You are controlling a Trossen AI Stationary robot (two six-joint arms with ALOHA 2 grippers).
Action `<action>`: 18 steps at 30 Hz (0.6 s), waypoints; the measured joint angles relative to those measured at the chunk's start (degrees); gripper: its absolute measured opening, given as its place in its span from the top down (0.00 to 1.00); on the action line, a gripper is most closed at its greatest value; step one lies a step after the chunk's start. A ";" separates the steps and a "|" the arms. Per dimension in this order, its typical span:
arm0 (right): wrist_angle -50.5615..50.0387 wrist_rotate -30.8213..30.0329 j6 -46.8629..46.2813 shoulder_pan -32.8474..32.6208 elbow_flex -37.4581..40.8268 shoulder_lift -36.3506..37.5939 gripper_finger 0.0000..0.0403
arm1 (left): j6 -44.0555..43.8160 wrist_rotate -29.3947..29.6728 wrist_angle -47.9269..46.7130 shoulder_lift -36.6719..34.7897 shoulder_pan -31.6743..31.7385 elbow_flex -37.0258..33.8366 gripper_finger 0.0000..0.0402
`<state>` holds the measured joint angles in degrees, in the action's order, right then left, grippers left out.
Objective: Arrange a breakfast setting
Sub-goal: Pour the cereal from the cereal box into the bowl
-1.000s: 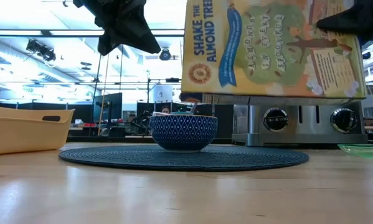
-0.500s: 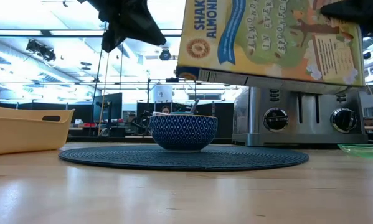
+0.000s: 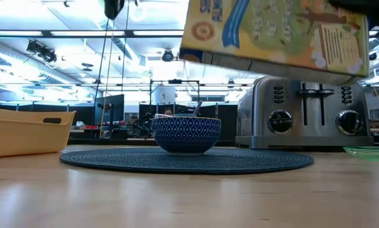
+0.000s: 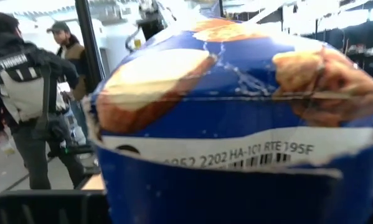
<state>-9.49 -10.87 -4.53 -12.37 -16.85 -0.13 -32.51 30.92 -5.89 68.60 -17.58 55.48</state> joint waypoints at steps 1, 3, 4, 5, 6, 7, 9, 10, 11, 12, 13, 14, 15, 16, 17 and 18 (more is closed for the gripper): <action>-0.72 0.00 -0.42 0.01 0.02 -0.02 0.72 | 0.08 0.12 0.12 -0.17 -0.10 0.00 0.98; -1.56 0.09 -1.59 0.01 0.01 -0.06 0.73 | 0.12 0.70 -0.09 -0.06 -0.36 -0.01 0.98; -2.01 0.34 -2.25 -0.01 -0.05 -0.10 0.73 | 0.11 0.83 -0.21 -0.03 -0.51 -0.02 0.98; -3.06 0.80 -2.76 -0.01 -0.44 -0.24 0.73 | -0.02 0.86 -0.04 -0.03 -0.70 -0.02 0.98; -3.90 1.15 -2.88 -0.01 -0.97 -0.60 0.74 | -0.13 0.91 0.06 0.03 -0.70 -0.02 0.98; -4.66 1.31 -2.95 -0.03 -1.72 -1.00 0.74 | -0.36 0.94 0.18 0.43 -0.72 0.00 0.98; -6.39 0.81 -2.59 -0.01 -3.24 -1.55 0.74 | -0.83 0.86 -0.43 0.94 -0.73 -0.06 0.98; -7.13 0.35 -2.23 -0.01 -3.91 -2.06 0.74 | -0.96 0.86 -0.41 0.92 -0.72 -0.11 0.98; -7.86 -0.06 -2.09 0.00 -4.46 -2.69 0.75 | -1.16 0.93 0.09 0.85 -0.72 -0.07 0.98; -8.64 -0.32 -1.91 0.01 -4.95 -3.44 0.75 | -1.35 0.98 0.13 0.73 -0.70 0.00 0.98; -9.17 -0.44 -1.70 0.01 -5.45 -4.45 0.75 | -1.33 1.05 0.07 0.72 -0.61 0.00 0.98; -9.33 -0.44 -1.51 0.01 -6.03 -5.65 0.75 | -1.31 1.03 0.02 0.76 -0.57 0.00 0.98; -9.54 -0.61 -1.41 0.01 -6.80 -6.93 0.75 | -1.31 1.01 -0.13 0.78 -0.59 -0.01 0.98; -9.82 -1.02 -1.23 -0.01 -7.58 -8.28 0.75 | -1.31 1.01 -0.06 0.78 -0.59 -0.01 0.98; -9.95 -1.14 -0.95 -0.01 -8.33 -9.83 0.75 | -1.27 1.01 -0.02 0.76 -0.59 0.00 0.98; -10.04 -1.25 -0.77 0.00 -9.05 -11.41 0.75 | -1.28 1.01 -0.18 0.76 -0.59 0.00 0.98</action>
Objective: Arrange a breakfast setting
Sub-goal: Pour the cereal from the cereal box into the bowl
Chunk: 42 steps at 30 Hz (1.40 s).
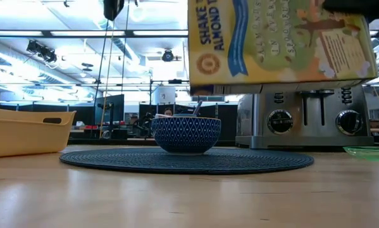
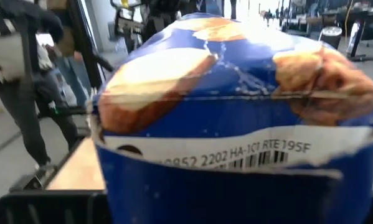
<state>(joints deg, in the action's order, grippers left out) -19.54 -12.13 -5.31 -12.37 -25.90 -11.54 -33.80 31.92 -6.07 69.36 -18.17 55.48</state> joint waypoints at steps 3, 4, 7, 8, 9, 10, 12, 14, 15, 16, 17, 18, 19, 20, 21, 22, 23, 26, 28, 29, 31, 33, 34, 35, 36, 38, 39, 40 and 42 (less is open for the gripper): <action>-1.15 -0.51 0.87 0.06 -2.50 -4.57 0.75 | -0.05 -0.02 -1.90 0.01 -0.01 0.00 0.98; -1.29 -0.90 0.95 0.14 -3.59 -6.00 0.75 | -0.45 -0.06 -3.55 0.00 -0.08 0.00 0.98; -2.60 -1.35 1.36 0.16 -6.38 -9.68 0.75 | -3.51 -0.34 -9.39 0.02 -0.51 0.00 0.98; -3.10 -1.35 1.36 0.16 -7.25 -10.90 0.75 | -4.62 -0.29 -11.21 0.02 -0.75 0.00 0.98; -3.82 -1.35 1.39 0.16 -8.18 -12.20 0.75 | -5.48 -0.32 -13.04 0.02 -0.98 0.00 0.98; -4.42 -1.35 1.41 0.16 -8.95 -13.37 0.75 | -6.45 -0.34 -14.45 0.16 -1.13 0.00 0.98; -4.76 -0.82 1.41 0.16 -9.95 -15.33 0.75 | -7.54 -0.34 -15.53 0.81 -1.35 0.00 0.98; -4.61 -0.18 1.39 0.16 -10.65 -17.03 0.75 | -7.54 -0.37 -15.90 0.87 -1.33 -0.02 0.98; -4.54 -0.09 1.27 0.14 -10.78 -17.66 0.75 | -7.52 -0.33 -15.49 0.80 -1.33 -0.02 0.98; -4.58 -0.06 1.13 0.14 -10.81 -17.97 0.75 | -7.54 -0.33 -15.50 0.76 -1.33 -0.02 0.98; -4.55 0.01 1.04 0.14 -10.81 -18.24 0.75 | -7.52 -0.29 -15.77 0.76 -1.31 -0.02 0.98; -4.16 0.20 1.01 0.16 -10.82 -18.54 0.75 | -7.39 -0.32 -15.90 0.78 -1.31 -0.02 0.98; -3.58 0.33 0.88 0.16 -10.87 -18.71 0.75 | -7.25 -0.31 -15.88 0.79 -1.33 -0.02 0.98; -3.32 0.38 0.62 0.16 -10.88 -18.79 0.75 | -7.18 -0.29 -15.79 0.76 -1.38 -0.02 0.98; -3.40 0.38 0.25 0.16 -10.88 -18.78 0.75 | -7.15 -0.31 -15.81 0.76 -1.40 -0.02 0.98; -3.21 0.53 -0.18 0.16 -10.88 -18.81 0.75 | -7.15 -0.33 -15.84 0.76 -1.40 -0.02 0.98; -2.79 1.31 -0.52 0.12 -11.01 -19.03 0.75 | -7.15 -0.33 -15.82 0.76 -1.41 -0.02 0.98; -4.11 1.50 -0.70 0.06 -12.66 -20.30 0.75 | -7.13 -0.33 -15.82 0.76 -1.40 -0.02 0.98; -5.04 1.49 -0.55 0.10 -13.36 -21.25 0.75 | -7.09 -0.31 -15.80 0.76 -1.40 -0.02 0.98; -5.02 1.47 -0.34 0.10 -13.75 -21.69 0.75 | -7.09 -0.31 -15.82 0.76 -1.40 -0.02 0.98; -5.48 1.40 0.18 0.10 -14.50 -22.37 0.75 | -7.06 -0.31 -15.95 0.76 -1.40 -0.02 0.98; -6.25 1.04 0.73 0.10 -15.22 -23.04 0.75 | -7.09 -0.31 -15.98 0.76 -1.41 -0.02 0.98; -6.27 0.99 0.91 0.10 -15.64 -23.50 0.75 | -7.10 -0.31 -16.12 0.76 -1.40 -0.02 0.98; -6.35 1.00 1.25 0.10 -16.18 -24.05 0.75 | -7.12 -0.31 -16.16 0.76 -1.40 -0.02 0.98; -7.02 0.98 1.77 0.10 -16.73 -24.59 0.75 | -7.13 -0.31 -16.13 0.76 -1.40 -0.02 0.98; -9.65 -0.25 2.16 0.10 -17.91 -25.44 0.75 | -7.33 -0.31 -16.15 0.76 -1.40 -0.02 0.98; -10.09 -0.36 2.27 0.12 -18.57 -25.95 0.75 | -7.35 -0.31 -16.14 0.76 -1.40 -0.02 0.98; -10.03 -0.25 2.58 0.12 -19.04 -26.42 0.75 | -7.35 -0.30 -16.13 0.76 -1.40 -0.02 0.98; -10.59 -0.23 3.20 0.12 -19.82 -26.91 0.75 | -7.38 -0.28 -16.13 0.76 -1.40 -0.02 0.98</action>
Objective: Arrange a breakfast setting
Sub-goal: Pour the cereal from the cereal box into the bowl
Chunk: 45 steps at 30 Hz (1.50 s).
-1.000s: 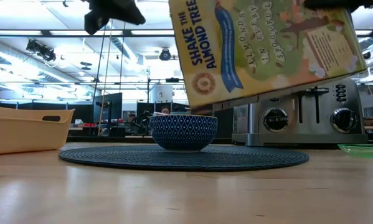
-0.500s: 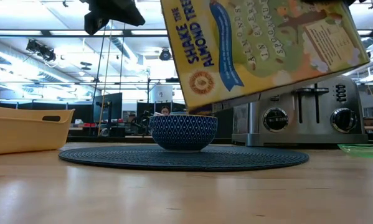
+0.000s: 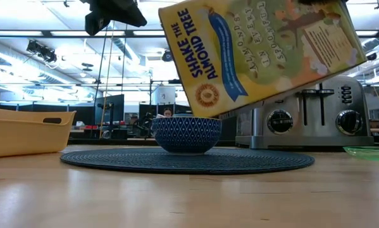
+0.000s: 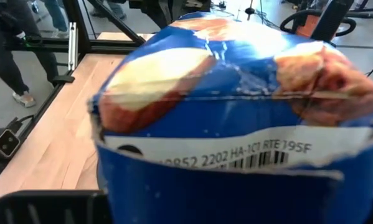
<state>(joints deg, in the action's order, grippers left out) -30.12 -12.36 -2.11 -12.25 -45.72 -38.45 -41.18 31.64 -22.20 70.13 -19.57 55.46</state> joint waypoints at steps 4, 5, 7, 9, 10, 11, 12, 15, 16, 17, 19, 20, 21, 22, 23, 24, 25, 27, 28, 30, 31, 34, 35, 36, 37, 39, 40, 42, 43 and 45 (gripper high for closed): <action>0.54 0.28 0.38 0.00 -0.10 -0.11 0.75 | -0.01 0.04 0.02 0.00 0.00 0.00 0.98; 0.68 0.31 0.40 0.00 -0.10 -0.08 0.75 | -0.05 0.04 0.02 0.00 0.00 0.00 0.98; 0.48 0.20 0.65 0.00 -0.10 -0.02 0.75 | -0.07 0.04 0.02 0.00 0.00 0.00 0.98; -0.49 0.15 0.78 0.00 -0.10 0.38 0.75 | -0.12 0.04 0.02 0.00 0.00 0.00 0.98; -0.67 0.13 0.74 0.00 -0.10 0.72 0.75 | -0.12 0.04 0.02 0.00 0.00 0.00 0.98; -0.75 0.02 0.68 0.00 -0.10 1.20 0.75 | -0.12 0.04 0.02 0.00 0.00 0.00 0.98; -0.80 -0.02 0.66 0.00 -0.10 1.70 0.75 | -0.11 0.04 0.02 0.00 0.00 0.00 0.98; -0.58 -0.01 0.34 0.00 -0.10 3.07 0.76 | -0.12 0.04 0.01 0.00 0.00 0.00 0.98; -0.46 0.12 0.34 -0.03 -0.10 3.19 0.76 | -0.12 0.07 0.03 0.00 0.00 0.00 0.98; -0.54 0.30 0.35 -0.05 -0.10 3.18 0.76 | -0.12 0.15 0.06 0.00 0.00 0.00 0.98; -1.36 0.90 0.26 -0.07 -0.10 2.84 0.77 | -0.16 0.17 0.07 0.00 0.00 0.00 0.98; -1.92 1.18 0.18 -0.07 -0.08 2.50 0.77 | -0.21 0.23 0.12 0.00 0.00 0.00 0.98; -2.32 1.29 0.18 -0.07 -0.08 2.17 0.77 | -0.38 0.31 0.15 0.00 -0.01 0.00 0.98; -2.40 1.29 0.18 -0.07 -0.08 1.88 0.77 | -0.46 0.35 0.16 0.00 0.00 0.00 0.98; -2.52 1.31 0.18 -0.07 -0.08 1.59 0.77 | -0.47 0.36 0.28 0.00 0.00 0.00 0.98; -2.39 1.37 0.23 -0.07 -0.08 1.41 0.77 | -0.49 0.36 0.51 0.00 0.00 0.00 0.98; -2.12 1.53 0.46 -0.07 -0.08 1.37 0.77 | -0.51 0.39 0.78 0.00 0.00 0.00 0.98; -1.14 1.71 0.85 -0.07 -0.04 1.47 0.77 | -0.51 0.55 0.98 0.00 -0.02 0.00 0.98; -0.87 1.73 1.07 -0.07 -0.04 1.84 0.77 | -0.53 0.66 0.98 0.00 0.00 0.00 0.98; -0.89 1.70 1.23 -0.07 -0.04 2.36 0.77 | -0.61 0.83 0.98 0.00 0.00 0.00 0.98; -1.12 1.70 1.23 -0.04 -0.04 2.44 0.77 | -0.62 0.85 0.98 0.00 0.00 0.00 0.98; -1.56 2.84 0.77 -0.07 -0.02 2.38 0.77 | -0.63 0.85 0.98 0.00 -0.02 0.00 0.98; -1.08 3.62 0.61 -0.07 -0.03 2.40 0.77 | -0.64 0.85 0.98 0.00 0.00 0.00 0.98; -0.73 4.12 0.59 -0.07 -0.03 2.42 0.77 | -0.64 0.88 0.98 0.00 0.00 0.00 0.98; -0.79 4.08 0.64 -0.06 -0.04 2.48 0.77 | -0.62 1.01 0.98 0.00 0.00 0.00 0.98; -1.52 3.84 0.61 -0.07 -0.04 2.57 0.77 | -0.64 1.25 0.97 0.00 0.00 0.00 0.98; -1.30 4.36 0.53 -0.07 -0.04 2.52 0.77 | -0.64 1.25 0.97 0.00 0.00 0.00 0.98; -0.85 4.54 0.26 -0.07 -0.04 2.40 0.77 | -0.61 1.27 0.94 0.00 0.00 0.00 0.98; -1.48 3.98 0.29 -0.07 -0.04 2.53 0.77 | -0.44 1.27 0.94 0.00 0.00 0.00 0.98; -1.75 3.20 0.41 -0.07 -0.02 2.78 0.77 | -0.29 1.29 0.94 0.00 0.18 0.00 0.98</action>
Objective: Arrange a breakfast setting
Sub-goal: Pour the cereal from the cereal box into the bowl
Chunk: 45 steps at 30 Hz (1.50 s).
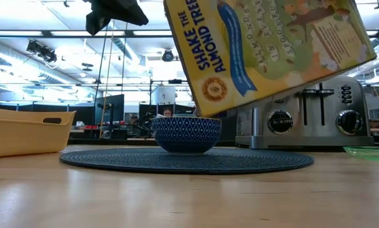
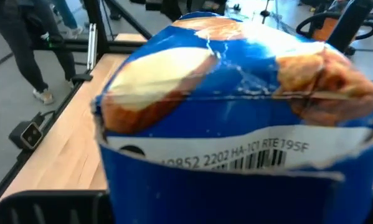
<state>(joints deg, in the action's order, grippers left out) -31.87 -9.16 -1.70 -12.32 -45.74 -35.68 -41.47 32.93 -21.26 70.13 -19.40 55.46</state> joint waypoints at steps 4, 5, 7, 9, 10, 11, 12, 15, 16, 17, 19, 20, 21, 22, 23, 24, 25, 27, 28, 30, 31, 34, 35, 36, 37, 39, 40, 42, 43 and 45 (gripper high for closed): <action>-0.57 -1.04 -0.04 0.00 -0.02 0.12 0.77 | 0.11 0.04 -0.03 0.00 0.11 0.00 0.98; -0.71 -1.29 -0.14 0.00 0.00 0.09 0.77 | 0.11 0.07 -0.06 0.00 0.11 0.00 0.98; 0.26 -0.55 -0.11 0.00 0.00 0.02 0.77 | 0.13 0.06 -0.07 0.00 0.11 0.00 0.98; 0.06 -0.73 -0.23 0.00 -0.02 -0.09 0.77 | 0.15 0.04 -0.07 0.00 0.09 0.00 0.98; -0.37 -0.99 -0.26 -0.02 -0.01 -0.13 0.77 | 0.15 0.04 -0.07 0.00 0.09 0.00 0.98; -0.02 -0.99 -0.26 0.00 0.00 -0.21 0.77 | 0.15 0.04 -0.07 0.00 0.09 0.00 0.98; 0.77 -0.73 -0.22 -0.02 0.00 -0.29 0.77 | 0.16 0.04 -0.08 0.00 0.10 0.00 0.98; 2.94 -0.86 0.21 -0.01 -0.02 -0.72 0.77 | 0.20 0.04 -0.09 0.00 0.11 0.00 0.98; 2.84 -1.15 0.27 -0.02 -0.02 -0.93 0.77 | 0.20 0.04 -0.07 0.00 0.09 0.00 0.98; 2.88 -1.29 0.31 0.00 -0.02 -1.28 0.77 | 0.26 0.04 -0.09 0.00 0.09 0.00 0.98; 3.27 -1.38 0.38 0.02 -0.02 -1.97 0.77 | 0.32 0.02 -0.09 0.00 0.09 0.00 0.98; 3.26 -1.55 0.39 0.00 -0.02 -2.44 0.77 | 0.42 0.02 -0.09 0.00 0.10 0.00 0.98; 3.14 -1.74 0.40 0.00 -0.02 -2.93 0.77 | 0.70 0.02 -0.09 0.00 0.11 0.00 0.98; 3.12 -1.83 0.49 0.03 -0.02 -3.48 0.77 | 1.13 0.02 -0.08 0.00 0.10 0.00 0.98; 3.29 -1.94 0.57 0.07 -0.01 -4.03 0.77 | 1.21 0.02 -0.05 -0.01 0.09 0.00 0.98; 3.58 -2.14 0.67 0.07 -0.01 -4.47 0.77 | 1.22 0.02 -0.04 -0.02 0.09 0.00 0.98; 3.92 -2.55 0.66 0.07 -0.02 -4.82 0.77 | 1.22 0.01 -0.04 -0.02 0.09 0.00 0.98; 4.18 -3.50 0.56 0.09 -0.02 -5.63 0.77 | 1.22 0.01 -0.04 -0.02 0.09 0.00 0.98; 4.32 -3.92 0.50 0.09 -0.02 -6.08 0.77 | 1.22 0.01 -0.04 -0.02 0.11 0.00 0.98; 4.78 -4.53 0.44 0.09 -0.02 -6.80 0.77 | 1.22 0.00 -0.04 -0.02 0.09 0.00 0.98; 5.05 -4.51 0.45 0.09 -0.02 -7.16 0.77 | 1.21 0.00 -0.03 -0.02 0.09 0.00 0.98; 6.37 -4.49 0.81 0.09 -0.02 -8.30 0.77 | 1.20 0.00 0.00 -0.02 0.11 0.00 0.98; 6.68 -4.44 0.87 0.09 -0.02 -8.55 0.77 | 1.18 0.00 -0.08 -0.04 0.09 0.00 0.98; 6.94 -4.22 0.96 0.09 -0.02 -8.75 0.77 | 1.18 -0.02 -0.09 -0.02 0.09 0.00 0.98; 7.21 -3.90 1.14 0.09 -0.02 -8.94 0.77 | 1.14 -0.04 -0.17 -0.04 0.09 0.00 0.98; 7.51 -3.38 1.23 0.11 -0.02 -9.16 0.77 | 0.78 -0.07 -0.28 -0.04 0.09 0.00 0.98; 7.53 -3.28 1.25 0.11 -0.02 -9.16 0.77 | 0.74 -0.07 -0.27 -0.04 0.09 0.00 0.98; 7.55 -3.03 1.25 0.11 -0.02 -8.90 0.77 | 0.59 -0.07 -0.21 -0.04 0.02 0.00 0.98; 7.44 -2.94 1.14 0.11 -0.02 -8.59 0.77 | 0.51 -0.04 -0.01 -0.04 -0.08 0.00 0.98; 7.36 -2.71 0.85 0.11 -0.02 -7.71 0.77 | 0.42 -0.02 0.25 -0.04 -0.13 0.00 0.98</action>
<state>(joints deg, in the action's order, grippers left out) -24.52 -11.88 -0.85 -12.21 -45.76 -43.39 -41.06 32.91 -21.00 70.08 -19.53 55.46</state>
